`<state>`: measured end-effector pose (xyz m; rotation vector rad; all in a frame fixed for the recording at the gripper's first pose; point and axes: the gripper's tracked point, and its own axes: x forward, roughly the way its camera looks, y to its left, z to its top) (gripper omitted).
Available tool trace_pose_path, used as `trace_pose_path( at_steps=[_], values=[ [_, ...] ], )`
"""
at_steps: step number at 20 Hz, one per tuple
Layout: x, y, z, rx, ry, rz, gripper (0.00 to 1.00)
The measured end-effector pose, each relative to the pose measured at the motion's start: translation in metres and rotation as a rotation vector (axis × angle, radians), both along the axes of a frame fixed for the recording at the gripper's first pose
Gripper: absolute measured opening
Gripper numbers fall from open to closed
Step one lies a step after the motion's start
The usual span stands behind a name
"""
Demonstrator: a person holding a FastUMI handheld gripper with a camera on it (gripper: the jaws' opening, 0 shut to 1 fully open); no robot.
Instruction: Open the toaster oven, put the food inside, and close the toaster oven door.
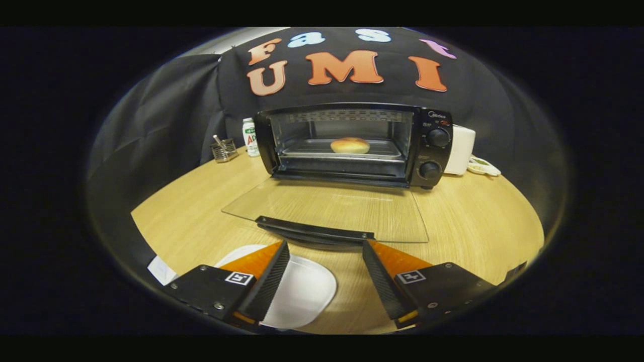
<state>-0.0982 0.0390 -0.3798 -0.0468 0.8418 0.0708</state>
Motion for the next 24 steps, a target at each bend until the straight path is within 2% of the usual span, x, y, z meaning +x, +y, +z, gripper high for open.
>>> trace_pose_path(
  at_steps=[7,13,17,24],
  values=[
    [0.016,-0.011,0.008,0.023,-0.004,-0.095,0.88],
    [0.055,-0.007,0.059,0.050,-0.146,-0.069,0.90],
    [0.077,-0.007,0.080,0.078,-0.194,-0.056,0.96],
    [0.127,-0.011,0.105,0.141,-0.289,-0.056,0.96]
  ],
)
